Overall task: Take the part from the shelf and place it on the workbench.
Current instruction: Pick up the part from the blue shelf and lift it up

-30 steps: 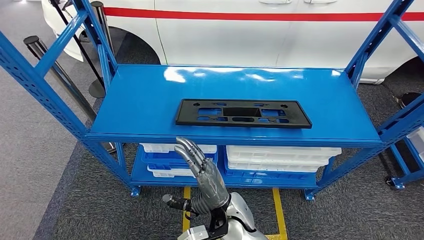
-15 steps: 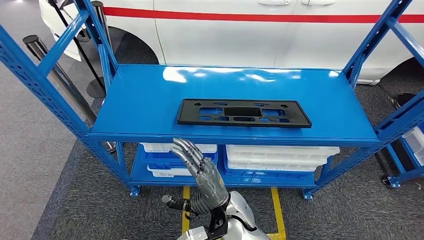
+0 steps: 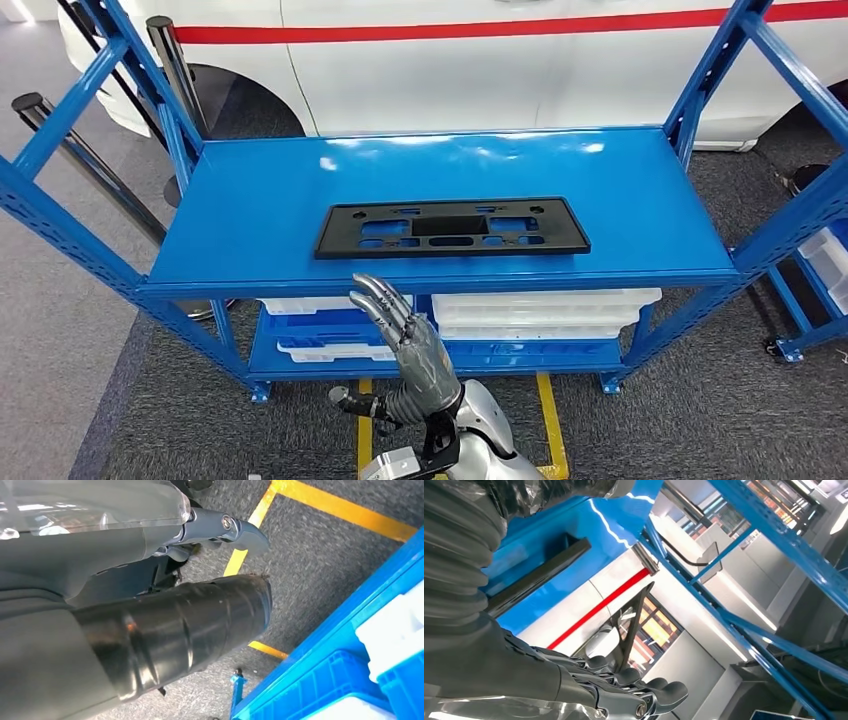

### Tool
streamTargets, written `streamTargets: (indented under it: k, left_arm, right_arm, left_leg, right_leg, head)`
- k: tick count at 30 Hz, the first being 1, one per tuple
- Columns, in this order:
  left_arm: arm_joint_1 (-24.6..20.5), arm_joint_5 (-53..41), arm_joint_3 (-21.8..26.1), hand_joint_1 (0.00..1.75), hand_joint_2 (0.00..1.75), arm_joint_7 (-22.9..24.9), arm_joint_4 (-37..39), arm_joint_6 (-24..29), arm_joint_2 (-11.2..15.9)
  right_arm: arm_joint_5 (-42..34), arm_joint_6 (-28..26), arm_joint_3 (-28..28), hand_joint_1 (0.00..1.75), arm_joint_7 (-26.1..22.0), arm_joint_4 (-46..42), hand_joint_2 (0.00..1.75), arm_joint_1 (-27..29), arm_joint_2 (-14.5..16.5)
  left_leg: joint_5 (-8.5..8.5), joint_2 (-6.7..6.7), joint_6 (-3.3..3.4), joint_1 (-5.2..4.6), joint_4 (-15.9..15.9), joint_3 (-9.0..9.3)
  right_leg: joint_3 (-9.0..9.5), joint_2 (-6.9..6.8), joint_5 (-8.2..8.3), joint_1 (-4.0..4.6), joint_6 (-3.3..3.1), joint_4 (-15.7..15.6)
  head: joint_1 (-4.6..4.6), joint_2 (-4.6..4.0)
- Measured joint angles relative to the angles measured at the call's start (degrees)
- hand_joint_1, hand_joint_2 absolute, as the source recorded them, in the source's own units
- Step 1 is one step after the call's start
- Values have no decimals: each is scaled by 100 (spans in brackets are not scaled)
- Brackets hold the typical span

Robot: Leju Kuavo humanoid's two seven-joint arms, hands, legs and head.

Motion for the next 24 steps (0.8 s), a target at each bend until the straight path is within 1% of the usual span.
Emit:
streamTargets:
  k: [1,2,3,4,5,6,7,8,10,12,13,14,16,17,18,19,20,21,22,23,24]
  left_arm:
    - [4,0,0,0,0,0,0,3,0]
    - [6,0,0,0,0,-1,0,6,1]
    - [7,0,-1,0,0,-1,0,11,2]
    - [6,0,-1,0,0,-1,0,16,2]
    - [6,0,-2,0,0,-1,0,19,3]
    - [8,0,-4,0,0,0,0,22,4]
    - [11,0,-9,0,0,-1,0,27,4]
    - [11,0,-17,0,0,-2,-1,31,3]
    - [12,2,-34,0,0,-5,-2,41,2]
    - [15,9,-42,0,0,-7,-4,49,-2]
    - [16,11,-43,0,0,-7,-5,52,-5]
    - [13,13,-45,0,0,-6,-7,53,-8]
    - [9,13,-49,0,0,-4,-7,58,-10]
    - [9,13,-50,0,0,-3,-7,62,-10]
    - [9,13,-51,0,0,-1,-7,66,-10]
    - [9,13,-52,0,0,1,-7,68,-10]
    - [9,13,-54,0,0,2,-7,69,-10]
    - [9,13,-58,0,0,4,-7,69,-10]
    - [8,13,-64,0,0,7,-8,69,-10]
    - [7,13,-73,0,0,11,-8,69,-10]
    - [6,13,-81,0,0,16,-8,70,-10]
  right_arm:
    - [0,0,0,0,0,5,175,1,0]
    - [0,0,0,0,0,11,175,4,0]
    - [0,0,0,0,0,19,175,5,0]
    - [0,0,0,0,0,25,175,6,0]
    - [0,0,0,0,0,29,175,5,0]
    - [0,0,0,0,1,32,175,4,0]
    - [0,0,0,0,1,34,175,1,0]
    - [0,0,0,0,2,36,175,-2,0]
    - [2,-2,0,0,2,41,175,-6,0]
    - [5,-5,0,0,2,44,175,-14,-2]
    - [7,-7,0,0,3,45,175,-24,-4]
    - [7,-9,0,0,3,46,175,-32,-8]
    - [7,-14,0,0,4,56,175,-37,-25]
    - [7,-16,0,0,5,64,175,-33,-38]
    - [7,-19,0,0,5,72,175,-29,-54]
    - [7,-20,0,0,6,76,175,-28,-65]
    - [7,-21,0,0,7,79,175,-31,-73]
    - [7,-22,0,0,7,79,175,-36,-78]
    - [7,-22,0,0,8,80,175,-42,-81]
    - [7,-21,0,0,10,81,175,-47,-85]
    - [5,-18,-1,0,14,82,175,-48,-90]
  left_leg:
    - [-117,-12,-2,-1,381,-225]
    - [-154,-20,1,-2,663,-414]
    - [-72,-22,13,-3,741,-511]
    - [121,-23,34,-7,588,-495]
    - [386,-25,65,-13,238,-377]
    - [600,-31,106,-25,-135,-231]
    - [739,-37,143,-44,-464,-99]
    - [797,-42,173,-64,-667,-23]
    - [772,-44,205,-97,-778,2]
    - [785,-35,250,-69,-843,37]
    - [791,-28,280,-52,-879,69]
    - [794,-19,311,-36,-908,99]
    - [772,-5,349,-41,-912,123]
    - [758,-2,355,-42,-909,131]
    - [742,-1,355,-42,-905,144]
    - [723,-4,348,-42,-899,163]
    - [697,-7,336,-41,-891,193]
    - [666,-9,314,-41,-883,222]
    - [632,-11,284,-51,-863,243]
    - [604,-11,250,-59,-852,254]
    - [586,-9,216,-68,-849,257]
  right_leg:
    - [9,10,-12,14,-19,1]
    - [23,25,-26,30,-33,3]
    - [44,45,-42,45,-42,5]
    - [76,65,-62,56,-45,5]
    - [115,84,-85,64,-40,5]
    - [146,98,-108,68,-31,5]
    - [160,112,-127,77,-12,12]
    - [155,122,-135,78,13,16]
    - [132,134,-135,76,71,12]
    - [123,109,-179,73,134,44]
    - [67,87,-265,73,164,182]
    - [-48,63,-393,70,191,426]
    - [-430,38,-684,49,229,1143]
    - [-604,34,-747,35,245,1424]
    - [-702,30,-712,20,258,1543]
    - [-695,23,-572,7,264,1452]
    - [-574,13,-344,-4,262,1145]
    - [-402,1,-142,-9,251,759]
    - [-241,-8,-5,1,238,406]
    - [-129,-12,61,13,221,168]
    - [-84,-8,46,28,200,75]
  head:
    - [-1,0]
    - [-1,0]
    - [0,0]
    - [0,0]
    - [1,0]
    - [3,0]
    - [1,0]
    - [1,0]
    - [-1,0]
    - [5,0]
    - [8,0]
    - [11,0]
    - [14,0]
    - [15,0]
    - [14,0]
    - [15,0]
    - [14,0]
    - [15,0]
    - [16,0]
    - [13,0]
    - [11,0]
